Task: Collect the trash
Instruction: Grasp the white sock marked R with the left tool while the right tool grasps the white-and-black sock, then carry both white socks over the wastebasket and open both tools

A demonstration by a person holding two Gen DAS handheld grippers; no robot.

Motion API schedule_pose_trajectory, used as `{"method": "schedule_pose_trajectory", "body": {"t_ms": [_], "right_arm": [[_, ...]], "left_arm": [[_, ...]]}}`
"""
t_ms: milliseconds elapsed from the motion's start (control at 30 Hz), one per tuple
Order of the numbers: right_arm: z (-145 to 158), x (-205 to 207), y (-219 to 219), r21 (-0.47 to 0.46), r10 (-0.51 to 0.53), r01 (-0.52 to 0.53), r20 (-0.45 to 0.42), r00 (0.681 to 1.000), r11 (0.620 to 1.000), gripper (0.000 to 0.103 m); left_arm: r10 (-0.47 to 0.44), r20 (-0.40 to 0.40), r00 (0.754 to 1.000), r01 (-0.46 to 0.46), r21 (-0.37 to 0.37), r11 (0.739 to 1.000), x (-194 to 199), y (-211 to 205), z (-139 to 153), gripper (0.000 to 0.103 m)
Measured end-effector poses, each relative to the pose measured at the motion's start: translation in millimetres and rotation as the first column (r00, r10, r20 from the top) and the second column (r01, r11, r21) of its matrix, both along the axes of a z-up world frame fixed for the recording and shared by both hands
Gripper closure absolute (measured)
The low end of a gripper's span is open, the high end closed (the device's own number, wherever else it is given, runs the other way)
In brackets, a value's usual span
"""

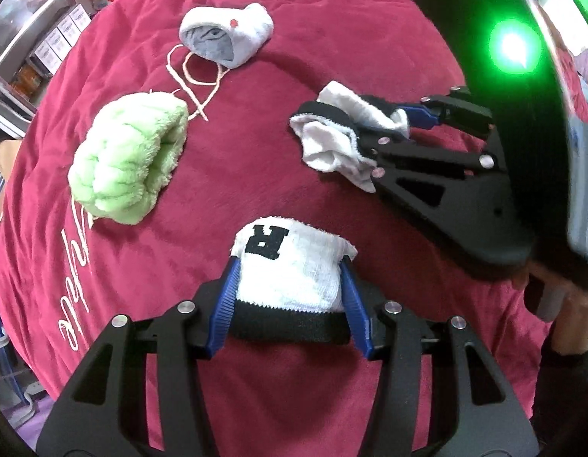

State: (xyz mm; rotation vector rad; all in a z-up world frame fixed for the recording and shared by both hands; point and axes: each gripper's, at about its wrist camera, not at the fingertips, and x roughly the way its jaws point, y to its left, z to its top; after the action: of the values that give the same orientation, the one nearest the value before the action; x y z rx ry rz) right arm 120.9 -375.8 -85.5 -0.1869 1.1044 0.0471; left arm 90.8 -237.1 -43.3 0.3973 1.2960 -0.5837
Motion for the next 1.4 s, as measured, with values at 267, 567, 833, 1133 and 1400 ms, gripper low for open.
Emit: {"method": "schedule_pose_trajectory", "body": {"t_ms": [267,567,833,1133,1400], "right_arm": [[26.3,-21.1,2.3,0.022,-0.051,0.051,0.019,0.999,0.998,0.084],[46.8,-48.6,24.7,0.026,-0.080,0.080,0.003,0.997,0.996,0.084],[62.5,-67.9,61.5,0.034,-0.068,0.068,0.001,0.998,0.997,0.084],[79.3,-70.9,109.6,0.040,-0.017,0.017,0.010,1.000,0.999,0.084],[82.4,-66.2,148.5,0.037,0.028,-0.028,0.001,1.000,0.999,0.086]], "left_arm": [[-0.012,0.008,1.000,0.013,-0.027,1.000,-6.2,21.0,15.6,0.052],[0.003,0.036,0.999,-0.001,-0.039,0.999,-18.3,60.4,39.7,0.052],[0.049,0.054,0.997,-0.046,-0.056,0.997,-24.2,92.7,54.3,0.052],[0.116,0.067,0.991,-0.111,-0.072,0.991,-20.4,137.0,59.2,0.052],[0.174,0.052,0.983,-0.170,-0.077,0.982,-18.5,182.3,57.3,0.051]]}}
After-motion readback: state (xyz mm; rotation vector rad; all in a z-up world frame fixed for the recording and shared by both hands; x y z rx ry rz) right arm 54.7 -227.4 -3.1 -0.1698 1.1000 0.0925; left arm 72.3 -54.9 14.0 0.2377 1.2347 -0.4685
